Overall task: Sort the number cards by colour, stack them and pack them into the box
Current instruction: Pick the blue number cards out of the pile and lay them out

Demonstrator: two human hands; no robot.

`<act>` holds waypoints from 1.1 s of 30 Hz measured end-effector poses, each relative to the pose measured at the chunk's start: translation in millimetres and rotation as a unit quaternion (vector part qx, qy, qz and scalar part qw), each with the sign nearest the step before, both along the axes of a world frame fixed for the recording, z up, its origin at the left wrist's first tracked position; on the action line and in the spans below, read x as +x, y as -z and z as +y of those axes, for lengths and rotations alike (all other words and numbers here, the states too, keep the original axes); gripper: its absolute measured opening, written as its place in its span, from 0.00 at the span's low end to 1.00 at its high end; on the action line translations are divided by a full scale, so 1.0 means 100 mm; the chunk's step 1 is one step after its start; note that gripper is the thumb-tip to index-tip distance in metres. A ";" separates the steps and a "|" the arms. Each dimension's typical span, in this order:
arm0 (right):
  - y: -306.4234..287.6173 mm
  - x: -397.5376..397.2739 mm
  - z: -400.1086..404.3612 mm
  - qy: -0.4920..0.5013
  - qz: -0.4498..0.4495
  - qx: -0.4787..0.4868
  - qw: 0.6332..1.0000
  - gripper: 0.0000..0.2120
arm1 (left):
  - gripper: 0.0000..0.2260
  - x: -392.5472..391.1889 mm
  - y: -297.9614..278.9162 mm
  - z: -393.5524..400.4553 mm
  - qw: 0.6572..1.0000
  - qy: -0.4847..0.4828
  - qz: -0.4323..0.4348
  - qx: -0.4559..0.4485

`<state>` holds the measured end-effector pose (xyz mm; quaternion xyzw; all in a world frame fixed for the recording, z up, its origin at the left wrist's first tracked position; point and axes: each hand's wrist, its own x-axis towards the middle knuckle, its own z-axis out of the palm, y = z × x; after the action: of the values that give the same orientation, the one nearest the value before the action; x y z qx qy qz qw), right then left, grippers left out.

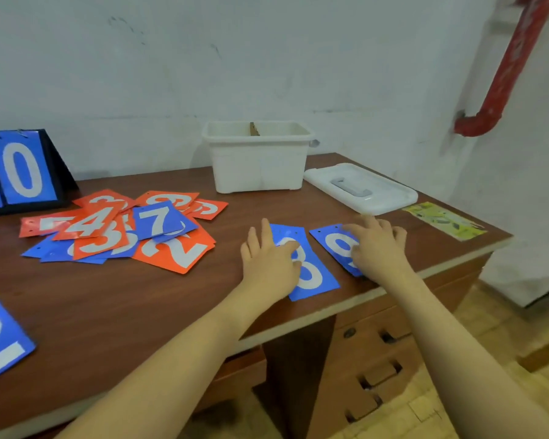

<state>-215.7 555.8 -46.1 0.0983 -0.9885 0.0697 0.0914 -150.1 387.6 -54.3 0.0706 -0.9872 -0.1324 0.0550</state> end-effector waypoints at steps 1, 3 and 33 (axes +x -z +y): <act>0.03 0.02 -0.03 -0.033 -0.003 -0.017 0.999 0.20 | 0.20 -0.01 0.02 0.00 1.000 0.009 -0.010 -0.002; 0.07 0.04 -0.05 -0.062 -0.044 -0.039 0.996 0.18 | 0.21 -0.01 0.04 -0.01 0.999 0.019 -0.023 -0.017; -0.03 -0.19 -3.00 -0.114 -0.121 -0.337 0.927 0.15 | 0.19 0.46 -0.10 -2.77 0.994 -0.095 -0.045 -0.030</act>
<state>-234.4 256.2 -42.8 0.1650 -0.8922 0.4203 -0.0093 -103.8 110.7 -44.0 0.1679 -0.9810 -0.0939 0.0245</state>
